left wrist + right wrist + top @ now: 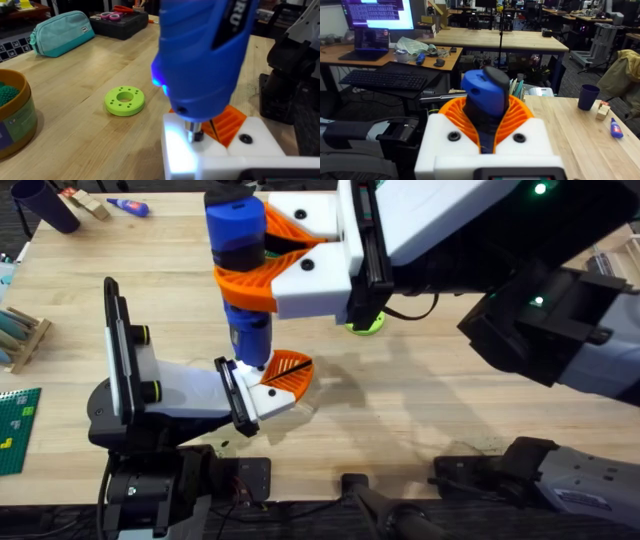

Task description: Pick up the gripper from the table and insert it into the empty holder that is missing its gripper. Then pick up a screw, insert it into the mounting hole, and use the screwdriver to tighten it. Finally, clean up the table by picking up the vegetable and placing it into the bucket.

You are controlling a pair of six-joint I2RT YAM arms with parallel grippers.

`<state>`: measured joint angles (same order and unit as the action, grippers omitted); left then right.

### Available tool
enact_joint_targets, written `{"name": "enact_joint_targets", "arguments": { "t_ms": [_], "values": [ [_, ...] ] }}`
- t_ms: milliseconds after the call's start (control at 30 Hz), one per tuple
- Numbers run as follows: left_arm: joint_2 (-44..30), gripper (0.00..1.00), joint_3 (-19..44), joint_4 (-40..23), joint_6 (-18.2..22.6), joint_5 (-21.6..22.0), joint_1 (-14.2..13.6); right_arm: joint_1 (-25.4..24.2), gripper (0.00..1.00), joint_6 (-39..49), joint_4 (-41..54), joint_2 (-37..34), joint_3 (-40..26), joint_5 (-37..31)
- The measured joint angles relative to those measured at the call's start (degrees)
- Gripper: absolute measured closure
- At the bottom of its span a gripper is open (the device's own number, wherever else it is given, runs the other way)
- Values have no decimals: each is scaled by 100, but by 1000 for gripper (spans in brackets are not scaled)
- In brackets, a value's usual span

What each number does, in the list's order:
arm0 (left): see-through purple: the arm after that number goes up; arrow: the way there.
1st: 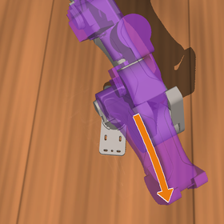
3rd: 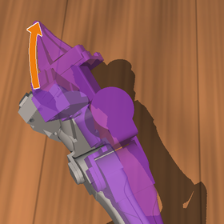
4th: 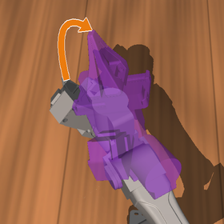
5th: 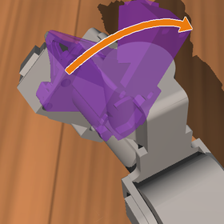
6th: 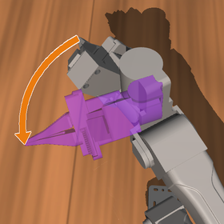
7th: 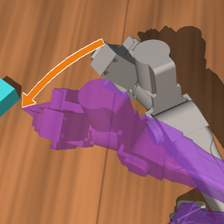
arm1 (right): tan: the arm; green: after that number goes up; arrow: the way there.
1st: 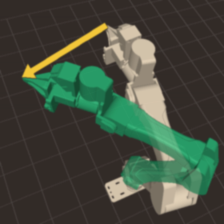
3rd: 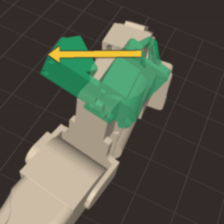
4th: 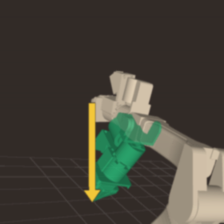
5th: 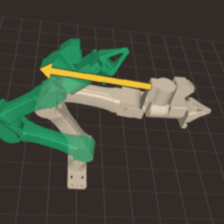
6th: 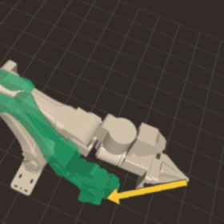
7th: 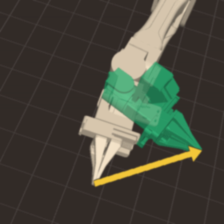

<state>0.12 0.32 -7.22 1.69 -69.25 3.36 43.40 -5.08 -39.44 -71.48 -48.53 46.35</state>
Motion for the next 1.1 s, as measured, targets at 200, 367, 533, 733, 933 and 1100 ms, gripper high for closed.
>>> {"name": "enact_joint_targets", "arguments": {
  "t_ms": [200, 367, 533, 733, 933, 1100],
  "values": [
    [-17, 993, 0, 9, -24, -4, 0, -7, 904, -52, -20, 0, 2, -18],
    [-17, 993, 0, 11, -24, -4, 0, -7, 904, -71, -225, -28, 34, 59],
    [-17, 993, 0, 11, -22, -4, 0, -7, 904, -71, -249, -28, 35, 176],
    [-17, 993, 0, 11, -24, -4, 0, -7, 904, -7, 50, -28, -95, 392],
    [-17, 993, 0, 11, -22, -4, 0, -7, 904, 322, 1080, -62, -741, 520],
    [-17, 993, 0, 11, -22, -4, 0, -7, 905, 458, 1099, -63, -863, 574]
  ]
}}
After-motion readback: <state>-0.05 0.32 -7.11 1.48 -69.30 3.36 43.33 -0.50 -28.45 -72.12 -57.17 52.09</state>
